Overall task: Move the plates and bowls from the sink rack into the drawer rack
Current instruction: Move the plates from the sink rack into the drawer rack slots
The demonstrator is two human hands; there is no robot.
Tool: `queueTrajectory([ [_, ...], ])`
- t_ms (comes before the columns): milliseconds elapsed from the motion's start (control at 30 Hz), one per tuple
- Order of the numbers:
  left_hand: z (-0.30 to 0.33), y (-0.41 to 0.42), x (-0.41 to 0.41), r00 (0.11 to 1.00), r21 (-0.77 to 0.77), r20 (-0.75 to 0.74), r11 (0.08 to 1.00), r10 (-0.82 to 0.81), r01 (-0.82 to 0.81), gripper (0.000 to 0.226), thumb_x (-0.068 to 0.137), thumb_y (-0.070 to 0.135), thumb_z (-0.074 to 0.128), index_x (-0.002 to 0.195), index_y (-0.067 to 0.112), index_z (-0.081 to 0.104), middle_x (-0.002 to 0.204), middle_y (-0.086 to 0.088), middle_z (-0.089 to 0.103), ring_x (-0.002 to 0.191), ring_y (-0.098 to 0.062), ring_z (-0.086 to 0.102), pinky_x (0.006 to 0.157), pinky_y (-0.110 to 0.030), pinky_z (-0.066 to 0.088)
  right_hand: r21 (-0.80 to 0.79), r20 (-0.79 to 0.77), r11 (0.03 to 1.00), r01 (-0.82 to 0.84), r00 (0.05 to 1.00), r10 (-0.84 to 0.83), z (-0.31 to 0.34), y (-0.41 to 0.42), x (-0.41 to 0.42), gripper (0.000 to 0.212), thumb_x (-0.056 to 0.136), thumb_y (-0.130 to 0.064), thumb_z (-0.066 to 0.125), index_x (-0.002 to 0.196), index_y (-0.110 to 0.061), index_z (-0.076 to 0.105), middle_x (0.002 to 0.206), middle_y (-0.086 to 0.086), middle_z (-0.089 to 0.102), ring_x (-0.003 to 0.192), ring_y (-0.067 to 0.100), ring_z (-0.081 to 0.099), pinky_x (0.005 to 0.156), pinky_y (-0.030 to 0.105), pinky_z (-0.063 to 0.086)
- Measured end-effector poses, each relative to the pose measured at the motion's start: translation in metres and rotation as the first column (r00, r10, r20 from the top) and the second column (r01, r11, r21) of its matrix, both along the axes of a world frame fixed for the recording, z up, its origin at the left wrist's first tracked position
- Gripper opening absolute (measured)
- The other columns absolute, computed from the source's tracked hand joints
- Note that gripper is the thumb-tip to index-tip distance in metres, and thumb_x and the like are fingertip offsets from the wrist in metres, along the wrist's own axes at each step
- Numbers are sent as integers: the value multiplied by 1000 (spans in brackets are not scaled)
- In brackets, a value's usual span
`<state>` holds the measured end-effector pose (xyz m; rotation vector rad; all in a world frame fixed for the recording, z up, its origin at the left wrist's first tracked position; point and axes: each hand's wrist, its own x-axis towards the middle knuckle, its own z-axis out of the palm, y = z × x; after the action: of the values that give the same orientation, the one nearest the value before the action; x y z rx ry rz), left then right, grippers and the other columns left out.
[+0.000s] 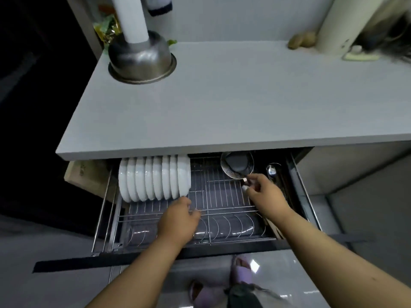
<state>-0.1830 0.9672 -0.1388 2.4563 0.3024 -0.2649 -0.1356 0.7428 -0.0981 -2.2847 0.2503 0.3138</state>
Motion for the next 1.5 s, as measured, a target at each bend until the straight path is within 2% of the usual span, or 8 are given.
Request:
queueTrajectory([
  [167,20,-61,18,980,-5,53,982,-189,190,20,87,30,53,104,21,56,94,6,60,86,-17,58,79,-35,51,9,40,995,102,994,-102,15,-44,-14,34,89,-27,61,121,-17,56,80,-7,58,70,10,53,67,25,39],
  [300,33,-102,32,954,33,77,957,-291,289,16,87,24,51,102,24,56,97,7,58,89,-16,57,80,-31,48,18,76,984,179,981,-180,23,-86,-22,31,90,-28,60,120,-19,56,77,-7,57,71,11,54,66,26,39],
  [467,53,-176,44,910,-3,160,921,-383,389,25,82,1,46,75,25,51,88,6,54,79,-15,53,66,-28,40,40,92,966,255,962,-258,34,-155,-36,32,91,-30,58,122,-21,54,78,-7,54,72,9,54,62,23,42],
  [567,63,-237,45,878,-32,182,889,-443,456,24,79,-1,45,71,20,53,82,5,53,75,-16,53,64,-29,41,68,100,947,314,942,-320,40,-209,-48,34,91,-31,59,123,-21,54,80,-3,55,74,15,56,71,32,48],
  [767,72,-372,44,785,7,204,803,-585,596,17,79,5,48,77,19,58,85,7,54,77,-14,54,70,-29,44,101,114,895,433,889,-443,47,-331,-77,32,91,-33,59,121,-23,53,88,-3,59,77,12,57,72,28,45],
  [933,69,-485,36,678,40,200,697,-707,716,16,80,5,48,81,16,59,90,1,57,84,-20,55,77,-34,46,107,128,822,559,812,-569,50,-434,-105,25,90,-33,59,114,-27,56,84,-7,59,74,10,57,62,21,42],
  [1267,69,-642,12,465,77,192,485,-865,871,13,84,12,52,93,16,59,92,6,47,82,-15,51,72,-25,39,98,114,647,756,637,-762,48,-569,-168,13,91,-33,57,102,-26,59,80,-14,53,81,9,54,70,25,37],
  [1500,66,-710,27,337,143,186,365,-923,920,36,90,31,55,122,15,54,121,1,51,114,-17,47,94,-25,39,117,93,543,831,536,-839,40,-616,-186,13,91,-32,58,98,-23,63,92,-6,63,89,13,57,72,26,40],
])
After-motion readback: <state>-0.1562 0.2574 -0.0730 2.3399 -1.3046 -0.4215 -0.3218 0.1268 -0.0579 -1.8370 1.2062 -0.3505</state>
